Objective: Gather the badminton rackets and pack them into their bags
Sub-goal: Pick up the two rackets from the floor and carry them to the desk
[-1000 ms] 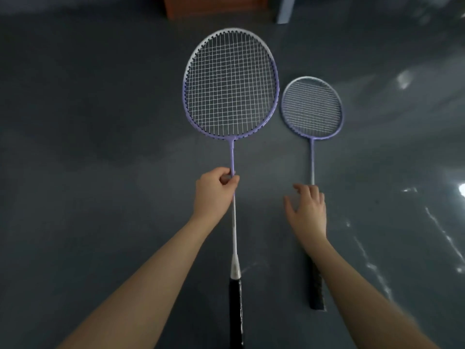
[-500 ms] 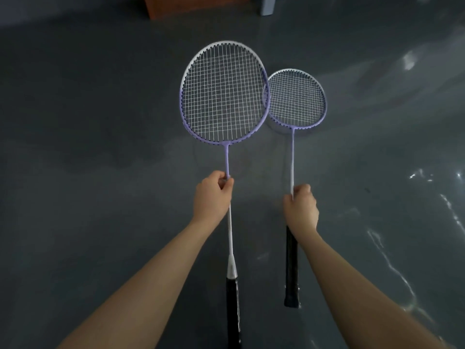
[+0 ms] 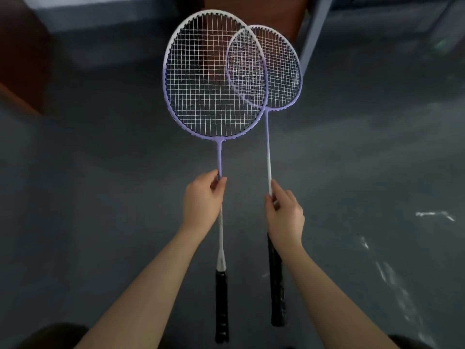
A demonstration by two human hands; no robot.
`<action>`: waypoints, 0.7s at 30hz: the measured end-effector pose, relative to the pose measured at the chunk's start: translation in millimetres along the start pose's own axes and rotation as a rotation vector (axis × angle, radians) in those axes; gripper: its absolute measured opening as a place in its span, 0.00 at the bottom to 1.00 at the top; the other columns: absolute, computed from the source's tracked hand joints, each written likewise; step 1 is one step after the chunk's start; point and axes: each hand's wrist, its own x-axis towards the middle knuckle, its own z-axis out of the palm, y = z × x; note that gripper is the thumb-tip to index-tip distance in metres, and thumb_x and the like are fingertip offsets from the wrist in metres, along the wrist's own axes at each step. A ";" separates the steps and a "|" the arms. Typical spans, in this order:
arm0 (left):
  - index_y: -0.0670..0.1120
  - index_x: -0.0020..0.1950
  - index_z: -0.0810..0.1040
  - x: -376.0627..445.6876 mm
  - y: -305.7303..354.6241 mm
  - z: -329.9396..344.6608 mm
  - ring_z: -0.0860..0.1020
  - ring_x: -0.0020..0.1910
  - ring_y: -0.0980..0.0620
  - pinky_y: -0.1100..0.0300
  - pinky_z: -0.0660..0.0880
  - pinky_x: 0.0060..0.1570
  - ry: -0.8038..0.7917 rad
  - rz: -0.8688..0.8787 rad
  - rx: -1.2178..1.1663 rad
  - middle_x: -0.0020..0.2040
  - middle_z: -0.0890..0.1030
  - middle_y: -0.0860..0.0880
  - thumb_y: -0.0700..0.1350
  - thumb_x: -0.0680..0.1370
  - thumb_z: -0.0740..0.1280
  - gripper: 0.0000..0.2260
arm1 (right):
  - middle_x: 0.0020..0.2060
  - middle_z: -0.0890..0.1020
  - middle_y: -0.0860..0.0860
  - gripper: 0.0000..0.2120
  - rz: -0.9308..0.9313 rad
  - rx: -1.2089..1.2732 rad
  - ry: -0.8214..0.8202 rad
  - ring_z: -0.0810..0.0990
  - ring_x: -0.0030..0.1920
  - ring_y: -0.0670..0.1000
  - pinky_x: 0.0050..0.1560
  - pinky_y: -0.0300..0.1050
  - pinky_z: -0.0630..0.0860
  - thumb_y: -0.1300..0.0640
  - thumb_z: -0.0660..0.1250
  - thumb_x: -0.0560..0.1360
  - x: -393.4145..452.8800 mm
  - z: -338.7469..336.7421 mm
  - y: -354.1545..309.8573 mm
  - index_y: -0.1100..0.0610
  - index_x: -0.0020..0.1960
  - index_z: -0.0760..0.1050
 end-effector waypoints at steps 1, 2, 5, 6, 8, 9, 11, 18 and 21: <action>0.42 0.37 0.73 3.5 19.6 -25.2 0.72 0.33 0.46 0.48 0.72 0.35 0.015 0.010 0.011 0.31 0.74 0.46 0.42 0.76 0.65 0.09 | 0.36 0.73 0.49 0.17 -0.015 0.016 -0.004 0.73 0.33 0.51 0.34 0.42 0.69 0.61 0.63 0.76 -0.9 -16.9 -28.1 0.52 0.64 0.74; 0.41 0.38 0.74 6.7 40.2 -50.2 0.72 0.33 0.46 0.48 0.72 0.35 0.030 0.015 0.021 0.32 0.74 0.46 0.42 0.76 0.65 0.09 | 0.36 0.73 0.49 0.17 -0.033 0.025 -0.003 0.73 0.33 0.51 0.34 0.43 0.71 0.62 0.63 0.76 -1.8 -33.8 -56.2 0.52 0.64 0.74; 0.42 0.39 0.75 14.8 103.9 -124.2 0.72 0.33 0.47 0.48 0.73 0.35 0.066 0.023 0.030 0.32 0.74 0.47 0.43 0.77 0.65 0.07 | 0.35 0.73 0.49 0.17 -0.090 0.045 -0.002 0.72 0.31 0.51 0.33 0.44 0.72 0.63 0.64 0.75 -2.9 -87.2 -142.6 0.54 0.64 0.75; 0.42 0.40 0.76 17.1 128.1 -149.1 0.71 0.33 0.47 0.48 0.73 0.35 0.073 0.033 0.029 0.32 0.73 0.47 0.43 0.77 0.65 0.07 | 0.35 0.74 0.50 0.17 -0.105 0.056 -0.001 0.73 0.31 0.51 0.33 0.44 0.72 0.63 0.64 0.75 -2.4 -106.4 -171.9 0.55 0.63 0.75; 0.43 0.42 0.77 23.2 175.7 -197.5 0.71 0.32 0.47 0.47 0.73 0.35 0.101 0.064 0.029 0.32 0.73 0.47 0.41 0.76 0.66 0.04 | 0.35 0.74 0.50 0.17 -0.135 0.071 0.006 0.73 0.32 0.51 0.33 0.42 0.71 0.63 0.65 0.75 1.9 -146.0 -230.6 0.56 0.63 0.75; 0.43 0.46 0.79 25.7 199.1 -221.4 0.72 0.32 0.48 0.48 0.74 0.36 0.116 0.087 0.027 0.33 0.74 0.47 0.41 0.76 0.66 0.03 | 0.35 0.74 0.51 0.17 -0.151 0.078 0.008 0.73 0.32 0.51 0.33 0.42 0.72 0.63 0.65 0.75 4.0 -165.4 -259.2 0.56 0.63 0.75; 0.43 0.61 0.77 31.1 246.5 -269.8 0.75 0.36 0.49 0.55 0.76 0.40 0.138 0.118 -0.016 0.37 0.76 0.47 0.39 0.76 0.66 0.13 | 0.35 0.74 0.50 0.17 -0.184 0.113 0.020 0.73 0.32 0.50 0.34 0.42 0.74 0.63 0.65 0.75 7.9 -202.7 -315.9 0.56 0.63 0.75; 0.43 0.68 0.71 58.7 365.2 -416.2 0.76 0.37 0.54 0.60 0.75 0.45 0.234 0.238 -0.066 0.39 0.77 0.49 0.39 0.76 0.67 0.20 | 0.36 0.74 0.48 0.17 -0.303 0.205 0.090 0.73 0.33 0.46 0.36 0.44 0.76 0.63 0.66 0.75 21.0 -288.0 -490.6 0.57 0.63 0.75; 0.43 0.68 0.71 80.4 391.4 -459.8 0.76 0.38 0.54 0.58 0.77 0.45 0.267 0.297 -0.045 0.40 0.79 0.49 0.39 0.76 0.67 0.20 | 0.37 0.74 0.47 0.17 -0.330 0.240 0.125 0.73 0.34 0.45 0.38 0.45 0.76 0.62 0.66 0.75 30.8 -301.6 -541.3 0.57 0.64 0.74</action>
